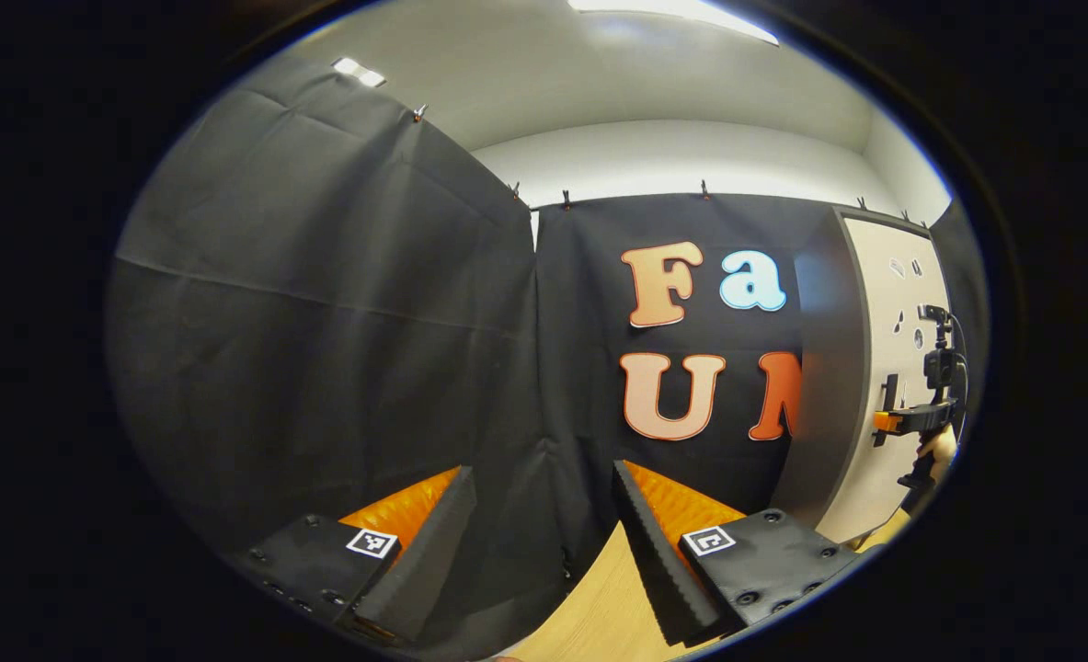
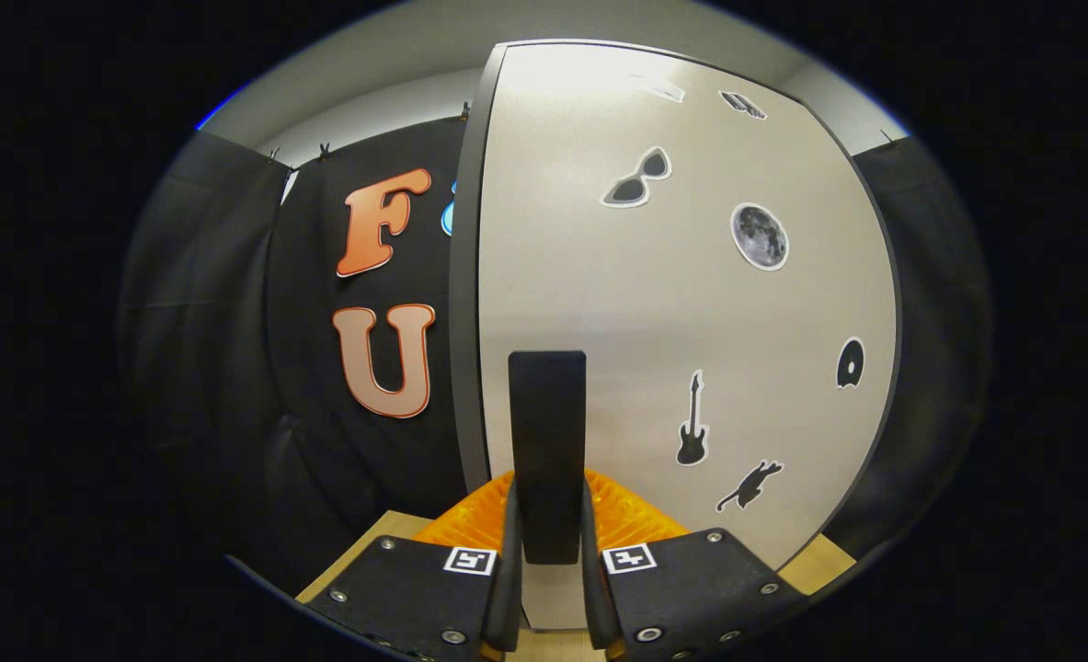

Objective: Open the cabinet door with the right hand, grasp the bottle in the cabinet with the left hand and place it on the coaster, then close the cabinet door with the right hand.

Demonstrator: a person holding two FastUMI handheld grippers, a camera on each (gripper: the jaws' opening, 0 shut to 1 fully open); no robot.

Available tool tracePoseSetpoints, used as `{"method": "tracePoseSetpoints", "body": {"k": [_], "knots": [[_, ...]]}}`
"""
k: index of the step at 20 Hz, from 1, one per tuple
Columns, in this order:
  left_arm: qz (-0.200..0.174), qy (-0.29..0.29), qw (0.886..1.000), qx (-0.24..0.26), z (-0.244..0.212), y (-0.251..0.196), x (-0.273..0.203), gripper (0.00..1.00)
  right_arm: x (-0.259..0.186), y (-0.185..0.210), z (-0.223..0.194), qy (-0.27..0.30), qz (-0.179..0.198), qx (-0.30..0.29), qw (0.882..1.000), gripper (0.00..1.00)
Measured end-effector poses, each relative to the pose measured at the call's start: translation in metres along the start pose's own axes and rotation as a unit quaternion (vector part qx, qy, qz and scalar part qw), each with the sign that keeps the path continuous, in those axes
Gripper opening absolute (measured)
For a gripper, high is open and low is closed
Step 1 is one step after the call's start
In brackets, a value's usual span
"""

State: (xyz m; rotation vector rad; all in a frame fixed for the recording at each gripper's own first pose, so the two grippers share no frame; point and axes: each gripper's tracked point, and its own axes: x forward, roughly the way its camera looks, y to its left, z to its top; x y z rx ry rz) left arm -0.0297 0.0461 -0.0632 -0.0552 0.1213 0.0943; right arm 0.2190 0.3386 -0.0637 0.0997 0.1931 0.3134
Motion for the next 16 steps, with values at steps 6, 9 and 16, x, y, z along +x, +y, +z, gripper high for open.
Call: {"method": "tracePoseSetpoints", "body": {"k": [6,9,16], "knots": [[-0.010,-0.018,1.000,-0.005,0.020,-0.001,-0.010,0.94,-0.033,0.005,0.008,-0.002,0.017,0.000,1.000,0.19],[-0.008,-0.029,1.000,-0.003,0.035,-0.006,-0.024,0.97,-0.062,-0.003,0.007,-0.008,0.019,0.005,1.000,0.19],[-0.049,-0.022,0.999,-0.003,0.034,-0.042,-0.024,0.94,-0.155,-0.054,0.001,-0.012,0.009,0.005,1.000,0.19]]}}
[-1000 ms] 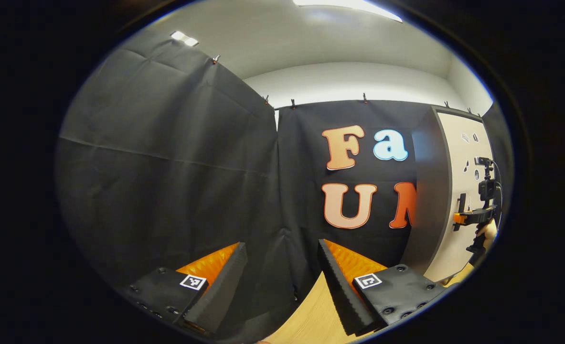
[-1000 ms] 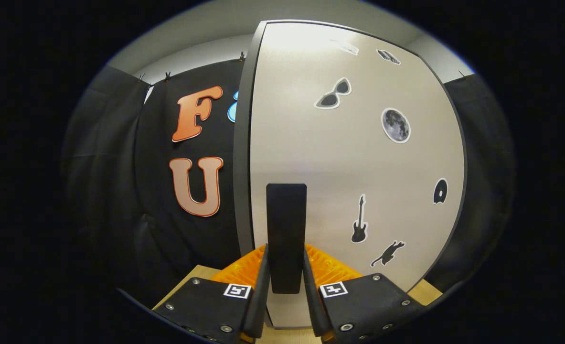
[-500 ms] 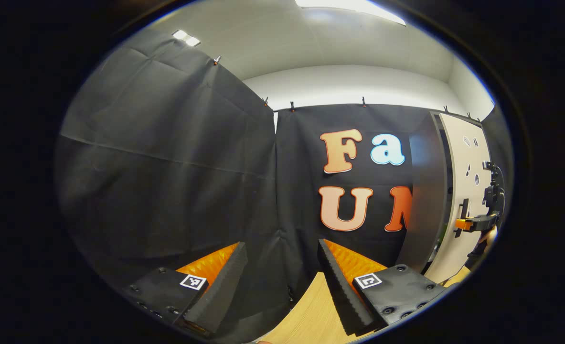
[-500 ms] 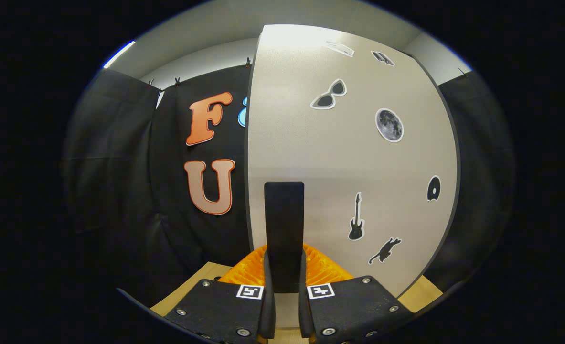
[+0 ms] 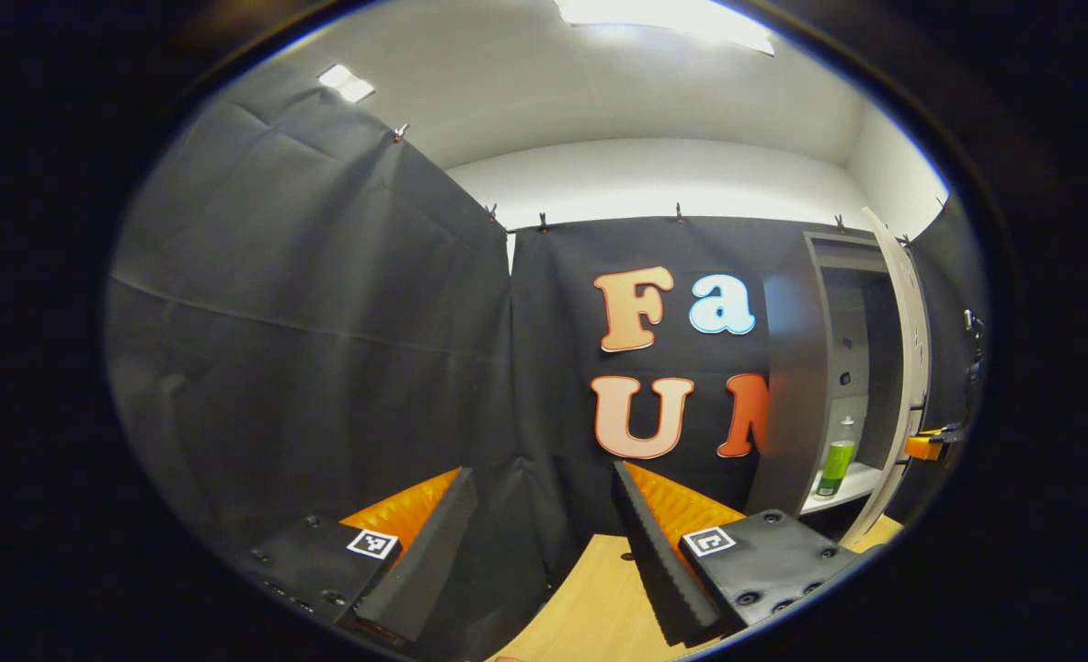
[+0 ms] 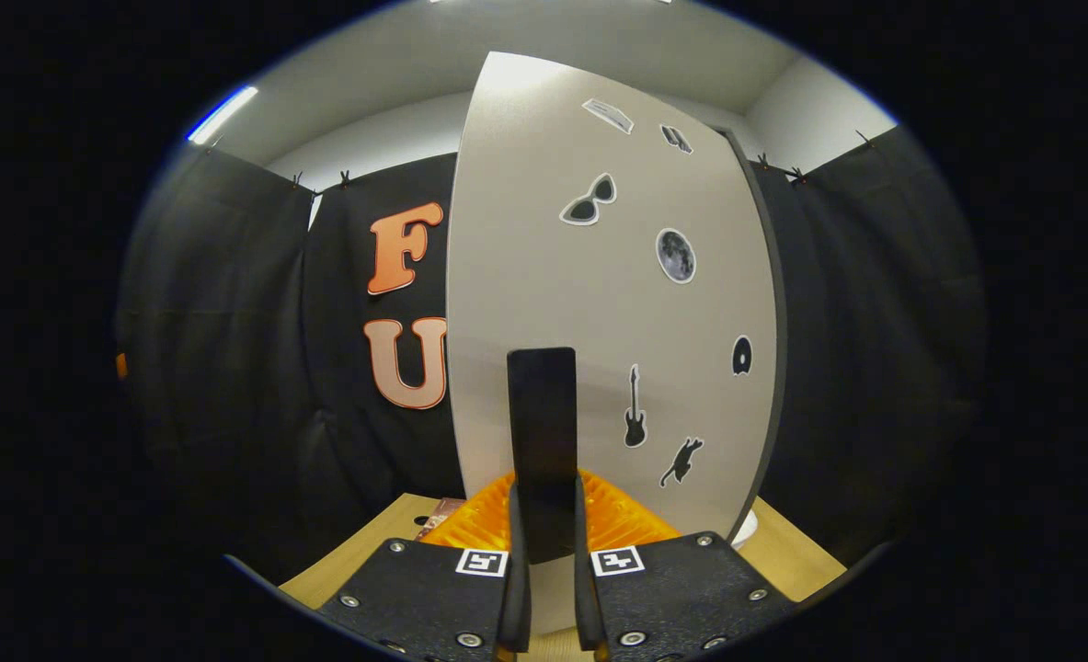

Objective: Open the cabinet door with the right hand, grasp the bottle in the cabinet with the left hand and place it on the coaster, then close the cabinet door with the right hand.

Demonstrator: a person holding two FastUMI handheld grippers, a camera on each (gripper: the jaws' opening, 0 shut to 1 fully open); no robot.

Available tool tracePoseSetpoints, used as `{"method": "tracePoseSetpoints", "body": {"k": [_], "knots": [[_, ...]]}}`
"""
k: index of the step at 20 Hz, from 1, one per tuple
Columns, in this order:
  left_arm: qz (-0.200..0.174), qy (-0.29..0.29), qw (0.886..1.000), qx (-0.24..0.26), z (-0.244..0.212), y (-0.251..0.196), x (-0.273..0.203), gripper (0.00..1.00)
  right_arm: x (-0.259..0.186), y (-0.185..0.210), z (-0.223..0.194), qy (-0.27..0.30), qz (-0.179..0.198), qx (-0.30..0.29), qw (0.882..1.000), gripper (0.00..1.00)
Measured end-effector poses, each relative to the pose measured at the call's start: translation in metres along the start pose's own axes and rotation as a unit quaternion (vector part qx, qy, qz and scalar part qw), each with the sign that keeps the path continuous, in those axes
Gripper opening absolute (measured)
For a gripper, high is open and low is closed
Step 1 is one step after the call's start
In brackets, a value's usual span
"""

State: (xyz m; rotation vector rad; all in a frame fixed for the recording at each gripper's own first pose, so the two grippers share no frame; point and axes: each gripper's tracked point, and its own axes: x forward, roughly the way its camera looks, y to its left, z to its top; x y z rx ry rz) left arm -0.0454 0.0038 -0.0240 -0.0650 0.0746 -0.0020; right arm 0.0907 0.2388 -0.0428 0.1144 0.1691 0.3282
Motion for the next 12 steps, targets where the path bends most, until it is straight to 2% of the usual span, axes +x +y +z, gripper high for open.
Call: {"method": "tracePoseSetpoints", "body": {"k": [1,2,3,4,5,9,10,11,12], "knots": [[-0.007,0.001,1.000,-0.001,-0.001,-0.007,0.003,0.97,-0.009,-0.005,-0.001,0.001,-0.001,-0.002,1.000,0.19],[-0.015,0.001,1.000,-0.004,-0.002,-0.016,0.006,0.94,-0.017,-0.010,-0.001,0.003,-0.006,-0.007,1.000,0.19],[-0.024,0.004,1.000,-0.004,-0.005,-0.025,0.007,0.97,-0.018,-0.012,0.002,0.001,-0.011,-0.011,1.000,0.19],[-0.031,0.009,0.999,-0.002,-0.008,-0.032,0.009,0.94,-0.023,-0.015,0.001,0.001,-0.015,-0.012,1.000,0.18],[-0.036,0.011,0.999,0.000,-0.009,-0.040,0.011,0.97,-0.031,-0.021,0.001,0.001,-0.021,-0.010,1.000,0.18],[-0.063,0.010,0.998,-0.005,-0.008,-0.070,0.014,0.99,-0.063,-0.059,0.003,-0.004,-0.057,-0.022,0.998,0.18],[-0.071,0.011,0.997,-0.009,-0.007,-0.077,0.013,0.97,-0.071,-0.069,0.004,-0.005,-0.066,-0.024,0.998,0.11],[-0.078,0.011,0.997,-0.009,-0.007,-0.085,0.014,0.94,-0.078,-0.078,0.004,-0.004,-0.076,-0.022,0.997,0.11],[-0.084,0.012,0.996,-0.007,-0.007,-0.092,0.013,0.97,-0.083,-0.087,0.005,-0.005,-0.087,-0.018,0.996,0.11]]}}
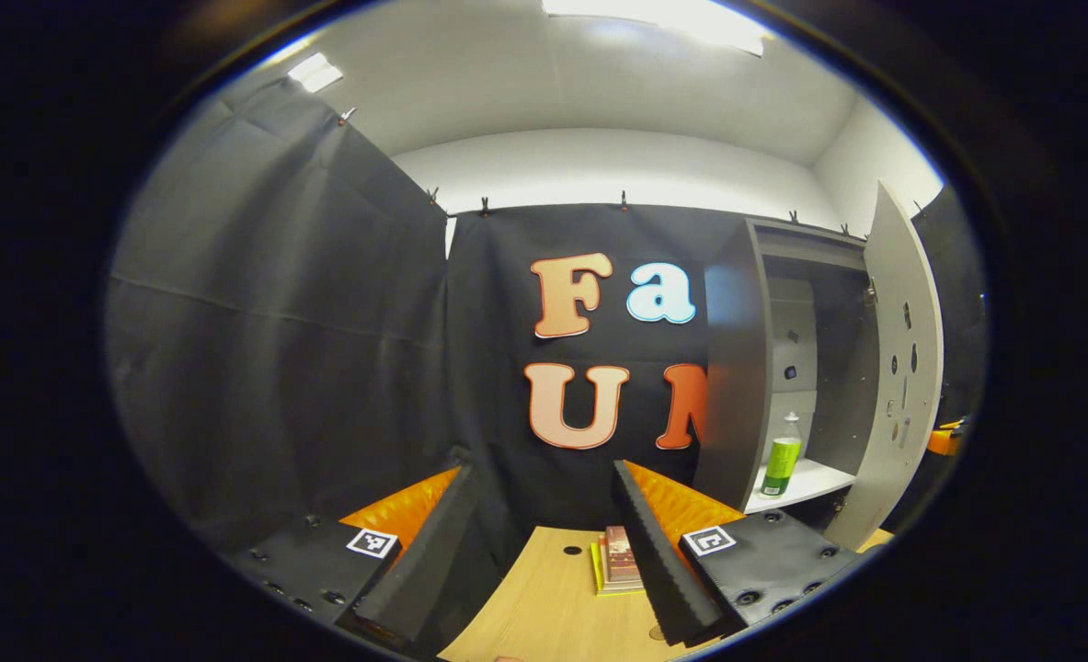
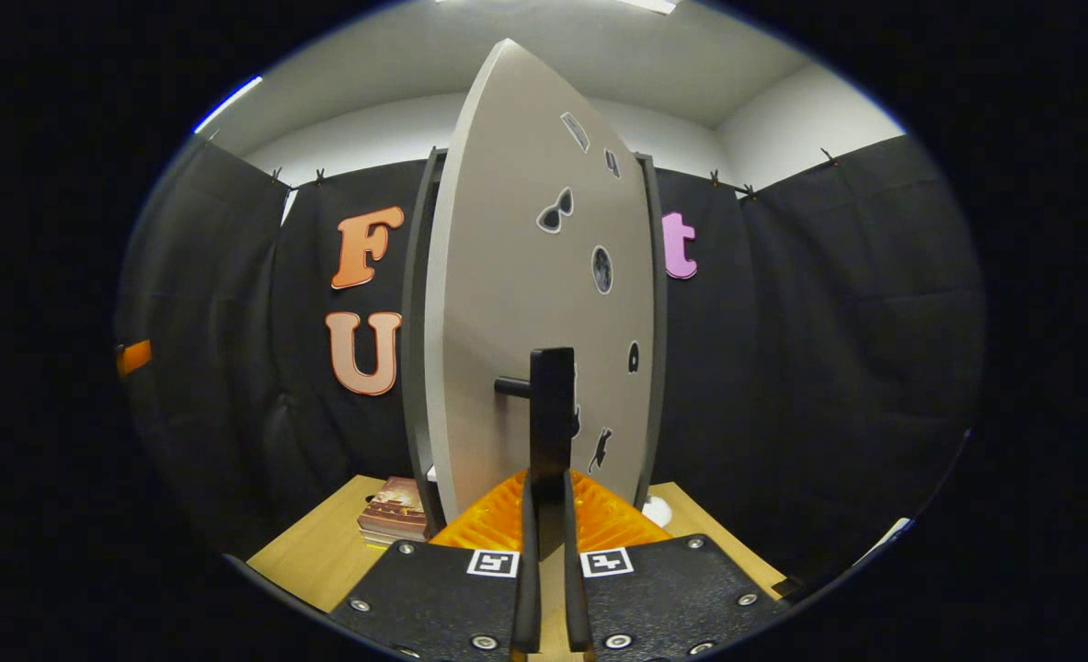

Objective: Open the cabinet door with the right hand, grasp the bottle in the cabinet with the left hand and place it on the coaster, then close the cabinet door with the right hand.

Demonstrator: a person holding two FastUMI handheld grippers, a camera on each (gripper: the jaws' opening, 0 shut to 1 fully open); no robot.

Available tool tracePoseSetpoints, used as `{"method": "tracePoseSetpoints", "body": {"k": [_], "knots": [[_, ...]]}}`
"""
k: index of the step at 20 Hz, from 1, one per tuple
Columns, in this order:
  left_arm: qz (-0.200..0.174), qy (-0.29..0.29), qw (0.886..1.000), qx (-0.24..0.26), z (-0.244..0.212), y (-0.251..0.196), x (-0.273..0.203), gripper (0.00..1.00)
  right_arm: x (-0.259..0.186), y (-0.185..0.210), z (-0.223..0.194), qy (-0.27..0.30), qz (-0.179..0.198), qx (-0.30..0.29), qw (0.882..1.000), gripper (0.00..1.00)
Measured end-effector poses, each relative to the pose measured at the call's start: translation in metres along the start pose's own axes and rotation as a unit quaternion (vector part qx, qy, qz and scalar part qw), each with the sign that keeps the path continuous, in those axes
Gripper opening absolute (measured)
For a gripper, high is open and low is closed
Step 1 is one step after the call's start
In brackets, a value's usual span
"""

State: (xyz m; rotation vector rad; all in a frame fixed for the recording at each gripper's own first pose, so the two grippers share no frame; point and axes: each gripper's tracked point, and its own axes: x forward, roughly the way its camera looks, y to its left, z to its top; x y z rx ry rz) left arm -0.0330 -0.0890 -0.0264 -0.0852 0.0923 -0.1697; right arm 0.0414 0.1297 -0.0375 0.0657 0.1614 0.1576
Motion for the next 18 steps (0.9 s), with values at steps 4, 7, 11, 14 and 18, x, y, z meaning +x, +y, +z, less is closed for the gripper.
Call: {"method": "tracePoseSetpoints", "body": {"k": [4,7,11,14,18], "knots": [[-0.024,0.001,1.000,0.008,0.000,-0.038,0.000,0.94,-0.011,-0.030,-0.001,0.003,-0.028,0.004,1.000,0.04],[-0.040,0.008,0.999,0.004,-0.001,-0.067,0.005,0.97,-0.014,-0.054,0.000,0.007,-0.039,0.010,0.999,0.04],[-0.049,0.013,0.999,0.004,-0.001,-0.106,0.000,0.96,-0.016,-0.086,-0.003,0.012,-0.041,0.011,0.999,0.00],[-0.052,0.014,0.999,0.002,0.001,-0.135,-0.001,0.95,-0.017,-0.107,-0.002,0.017,-0.030,0.016,0.999,0.00],[-0.060,0.025,0.998,0.001,-0.006,-0.179,-0.001,0.94,-0.020,-0.136,-0.003,0.017,-0.016,0.022,0.999,0.00]]}}
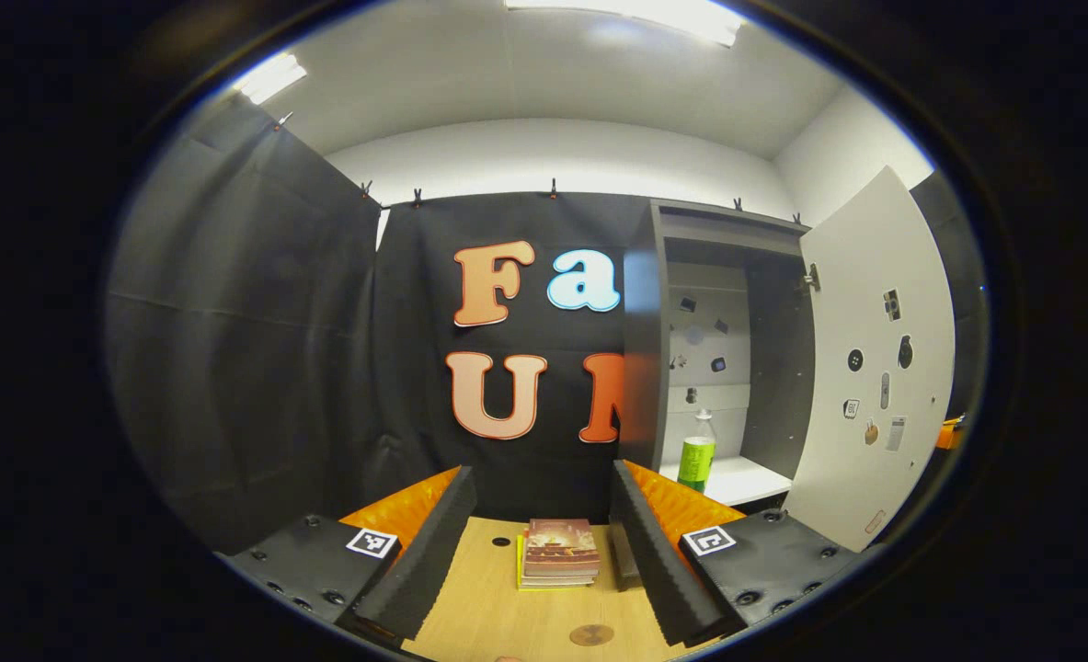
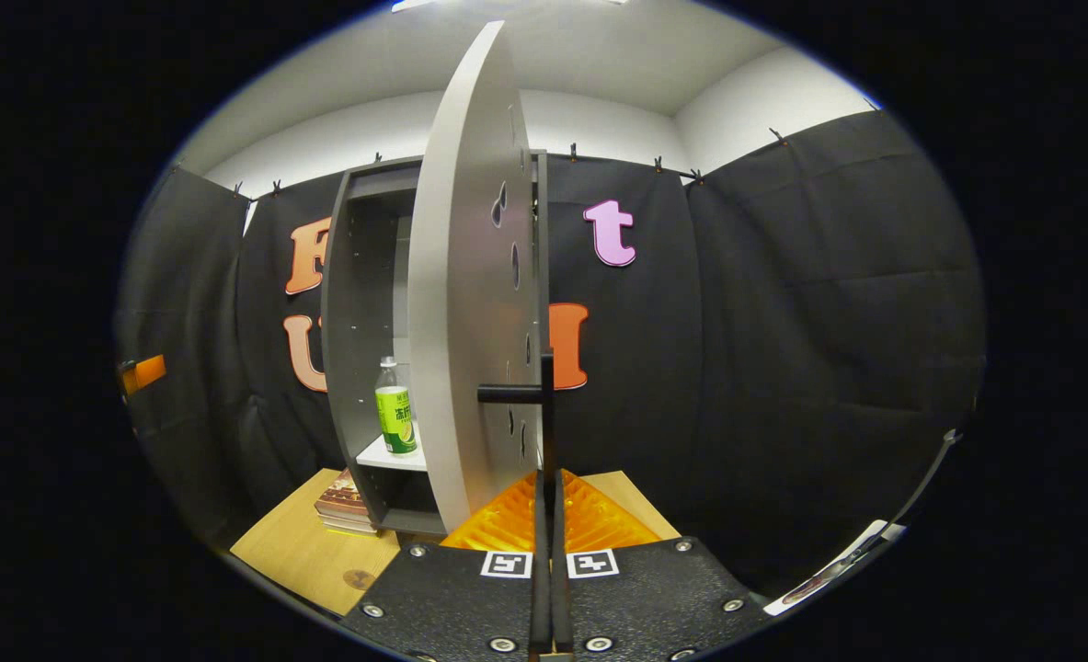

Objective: Open the cabinet door with the right hand, grasp the bottle in the cabinet with the left hand and place it on the coaster, then close the cabinet door with the right hand.

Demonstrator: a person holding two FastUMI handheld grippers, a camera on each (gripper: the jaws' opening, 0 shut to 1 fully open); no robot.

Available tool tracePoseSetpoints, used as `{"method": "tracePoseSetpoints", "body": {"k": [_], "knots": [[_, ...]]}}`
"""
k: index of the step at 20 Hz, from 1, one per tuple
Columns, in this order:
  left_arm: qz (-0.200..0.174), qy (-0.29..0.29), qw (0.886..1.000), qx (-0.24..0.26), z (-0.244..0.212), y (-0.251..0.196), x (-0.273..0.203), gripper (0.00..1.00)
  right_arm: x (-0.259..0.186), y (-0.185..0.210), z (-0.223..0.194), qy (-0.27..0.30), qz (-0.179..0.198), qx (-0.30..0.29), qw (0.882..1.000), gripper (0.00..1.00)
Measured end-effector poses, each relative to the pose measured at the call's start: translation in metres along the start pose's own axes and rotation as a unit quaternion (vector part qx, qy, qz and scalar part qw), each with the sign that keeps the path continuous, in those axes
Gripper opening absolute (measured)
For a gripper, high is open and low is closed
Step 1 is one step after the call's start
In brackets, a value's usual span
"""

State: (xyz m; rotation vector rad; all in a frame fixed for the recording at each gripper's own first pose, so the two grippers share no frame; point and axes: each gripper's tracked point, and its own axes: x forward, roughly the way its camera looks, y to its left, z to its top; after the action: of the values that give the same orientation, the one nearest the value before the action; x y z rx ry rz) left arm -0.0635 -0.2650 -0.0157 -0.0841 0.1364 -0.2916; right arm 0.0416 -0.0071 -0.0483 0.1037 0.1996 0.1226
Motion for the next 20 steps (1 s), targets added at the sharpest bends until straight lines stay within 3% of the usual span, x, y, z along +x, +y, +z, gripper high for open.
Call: {"method": "tracePoseSetpoints", "body": {"k": [6,9,12,16,20], "knots": [[-0.011,0.006,1.000,0.010,-0.007,-0.062,0.013,0.97,0.005,-0.044,0.000,-0.003,0.003,0.003,1.000,0.00],[-0.021,0.009,1.000,0.010,-0.011,-0.094,0.023,0.94,0.004,-0.045,0.001,-0.006,0.028,0.012,1.000,0.00],[-0.034,0.009,0.999,0.011,-0.018,-0.128,0.039,1.00,0.003,-0.047,0.000,-0.005,0.041,0.008,0.999,0.00],[-0.047,0.012,0.999,0.015,-0.028,-0.168,0.063,0.94,-0.006,-0.048,0.000,-0.004,0.063,0.030,0.998,0.03],[-0.065,0.017,0.998,0.006,-0.043,-0.206,0.097,0.94,-0.023,-0.066,0.006,-0.015,0.054,0.027,0.998,0.05]]}}
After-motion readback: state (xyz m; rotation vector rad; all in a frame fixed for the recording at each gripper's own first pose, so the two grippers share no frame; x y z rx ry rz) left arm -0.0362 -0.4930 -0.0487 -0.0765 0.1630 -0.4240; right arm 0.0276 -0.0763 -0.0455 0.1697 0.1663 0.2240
